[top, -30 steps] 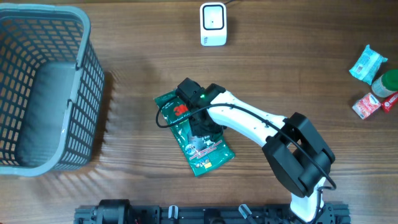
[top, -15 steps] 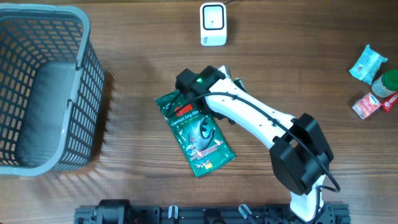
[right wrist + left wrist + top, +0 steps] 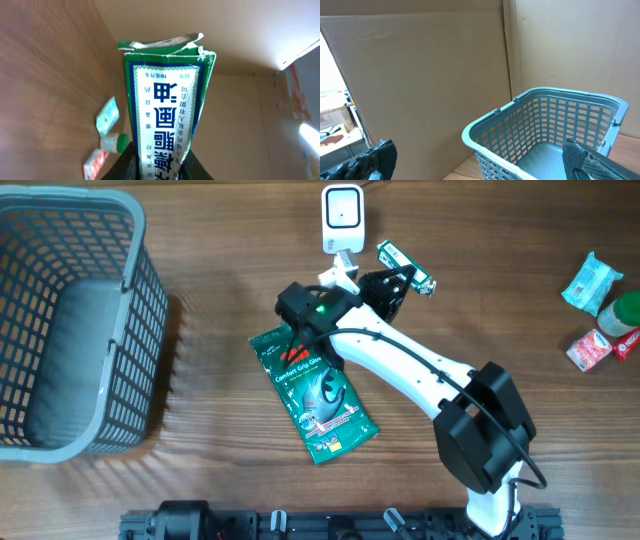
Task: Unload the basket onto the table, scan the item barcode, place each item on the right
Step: 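Hold the green-white box under the scanner with the right gripper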
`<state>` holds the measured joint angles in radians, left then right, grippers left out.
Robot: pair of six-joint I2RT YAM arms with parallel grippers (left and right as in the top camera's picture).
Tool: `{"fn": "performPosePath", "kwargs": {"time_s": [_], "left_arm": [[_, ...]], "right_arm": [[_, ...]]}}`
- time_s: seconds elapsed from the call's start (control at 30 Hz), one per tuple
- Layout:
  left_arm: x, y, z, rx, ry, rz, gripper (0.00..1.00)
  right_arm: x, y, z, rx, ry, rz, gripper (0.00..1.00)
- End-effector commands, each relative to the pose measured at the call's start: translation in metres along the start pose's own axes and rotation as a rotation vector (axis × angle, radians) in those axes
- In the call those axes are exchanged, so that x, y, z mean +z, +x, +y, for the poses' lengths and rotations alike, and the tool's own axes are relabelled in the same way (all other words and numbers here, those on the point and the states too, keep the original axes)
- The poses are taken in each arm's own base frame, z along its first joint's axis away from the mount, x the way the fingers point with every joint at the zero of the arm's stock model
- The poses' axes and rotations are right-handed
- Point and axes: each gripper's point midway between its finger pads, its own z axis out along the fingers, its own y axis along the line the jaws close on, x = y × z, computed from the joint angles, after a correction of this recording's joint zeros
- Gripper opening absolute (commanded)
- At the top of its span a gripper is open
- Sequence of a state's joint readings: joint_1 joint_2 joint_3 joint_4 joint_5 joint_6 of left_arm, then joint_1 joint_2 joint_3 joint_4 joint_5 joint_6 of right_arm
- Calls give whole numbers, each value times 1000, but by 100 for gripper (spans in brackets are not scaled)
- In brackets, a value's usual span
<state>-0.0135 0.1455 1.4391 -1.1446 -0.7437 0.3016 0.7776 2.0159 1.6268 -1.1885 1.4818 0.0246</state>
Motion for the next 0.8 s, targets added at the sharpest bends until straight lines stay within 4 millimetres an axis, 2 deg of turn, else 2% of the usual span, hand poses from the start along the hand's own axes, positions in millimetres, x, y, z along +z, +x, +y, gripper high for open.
{"fn": "performPosePath", "kwargs": {"time_s": [0.0, 0.07, 0.13, 0.23, 0.3, 0.37, 0.43, 0.5, 0.57, 0.63, 0.7, 0.77], "left_arm": [[-2, 0, 2, 4, -8, -4, 100], [-2, 0, 2, 4, -8, -4, 100], [-2, 0, 2, 4, -8, -4, 100], [-2, 0, 2, 4, -8, -4, 100], [-2, 0, 2, 4, -8, -4, 100], [-2, 0, 2, 4, -8, -4, 100], [-2, 0, 2, 4, -8, -4, 100], [-2, 0, 2, 4, -8, -4, 100], [-2, 0, 2, 4, -8, -4, 100], [-2, 0, 2, 4, -8, -4, 100], [-2, 0, 2, 4, -8, -4, 100], [-2, 0, 2, 4, -8, -4, 100]], "right_arm": [[0, -16, -8, 62, 23, -11, 19], [-4, -37, 27, 139, -200, -67, 17], [-25, -64, 78, 183, -548, -166, 17], [-45, -99, 105, 305, -851, -281, 16], [-71, -125, 119, 391, -1166, -396, 15], [-74, -142, 111, 578, -1452, -429, 15], [-55, -153, 82, 803, -1723, -468, 15], [-42, -159, 56, 938, -1903, -537, 16], [-23, -165, 40, 1057, -2011, -570, 16], [-4, -173, 41, 1168, -2094, -544, 16], [-2, -182, 40, 1211, -2190, -594, 16], [4, -194, 47, 1277, -2249, -616, 17]]}}
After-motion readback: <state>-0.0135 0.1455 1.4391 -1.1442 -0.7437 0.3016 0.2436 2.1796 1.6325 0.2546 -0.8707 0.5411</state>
